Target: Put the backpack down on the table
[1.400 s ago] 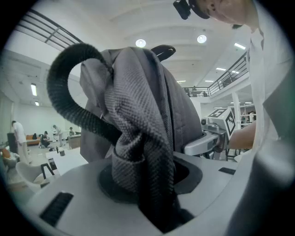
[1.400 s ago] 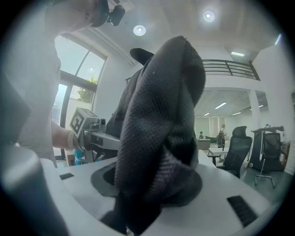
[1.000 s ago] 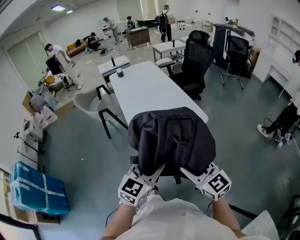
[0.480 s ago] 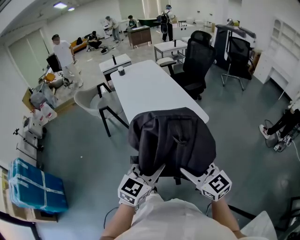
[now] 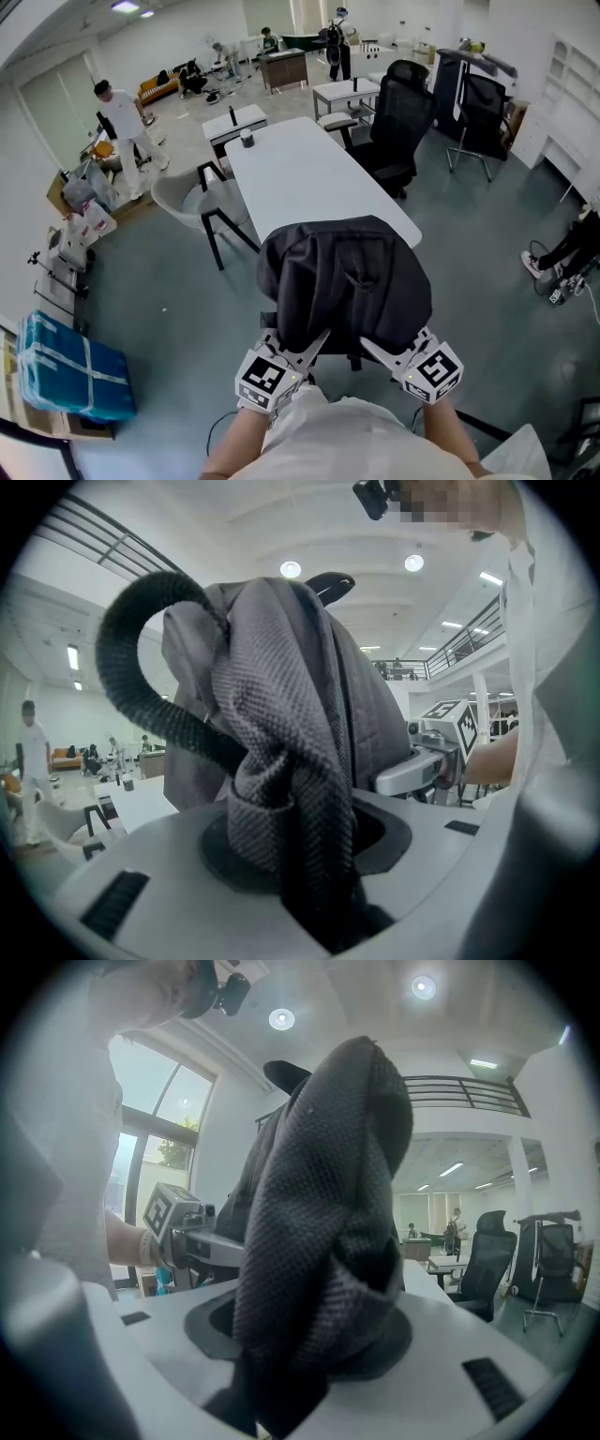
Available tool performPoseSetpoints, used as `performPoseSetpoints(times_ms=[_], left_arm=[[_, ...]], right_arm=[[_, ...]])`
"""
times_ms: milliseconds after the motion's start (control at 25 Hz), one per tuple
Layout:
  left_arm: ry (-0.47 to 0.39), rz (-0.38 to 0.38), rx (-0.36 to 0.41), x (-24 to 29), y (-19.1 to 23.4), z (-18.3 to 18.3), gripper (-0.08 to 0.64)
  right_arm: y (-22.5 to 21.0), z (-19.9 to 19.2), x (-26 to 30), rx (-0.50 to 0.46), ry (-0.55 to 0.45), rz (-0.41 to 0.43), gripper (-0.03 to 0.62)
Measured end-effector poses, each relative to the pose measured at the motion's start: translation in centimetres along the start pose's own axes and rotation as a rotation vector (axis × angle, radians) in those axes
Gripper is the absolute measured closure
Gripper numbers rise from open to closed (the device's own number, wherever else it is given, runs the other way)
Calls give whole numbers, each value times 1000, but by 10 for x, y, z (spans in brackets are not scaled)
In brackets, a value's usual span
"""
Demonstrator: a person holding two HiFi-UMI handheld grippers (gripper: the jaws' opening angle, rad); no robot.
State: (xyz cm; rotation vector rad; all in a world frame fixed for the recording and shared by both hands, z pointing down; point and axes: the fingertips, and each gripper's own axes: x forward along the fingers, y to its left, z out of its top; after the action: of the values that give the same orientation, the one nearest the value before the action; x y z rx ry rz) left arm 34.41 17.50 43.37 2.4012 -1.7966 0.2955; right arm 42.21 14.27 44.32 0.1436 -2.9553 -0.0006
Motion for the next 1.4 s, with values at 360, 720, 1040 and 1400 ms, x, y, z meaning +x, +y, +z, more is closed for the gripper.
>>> performPoseSetpoints(times_ms=[360, 720, 1040, 1400], left_arm=[[3, 16, -8, -2, 1, -4, 399], [21, 79, -15, -23, 17, -6, 399], [33, 124, -32, -49, 62, -21, 399], [18, 146, -30, -99, 171, -28, 399]], right_arm=[[3, -3, 2, 2, 5, 14, 376], [15, 4, 24, 0, -15, 78, 376], [31, 7, 75, 2, -8, 126, 377], [60, 30, 191, 1, -3, 152, 377]])
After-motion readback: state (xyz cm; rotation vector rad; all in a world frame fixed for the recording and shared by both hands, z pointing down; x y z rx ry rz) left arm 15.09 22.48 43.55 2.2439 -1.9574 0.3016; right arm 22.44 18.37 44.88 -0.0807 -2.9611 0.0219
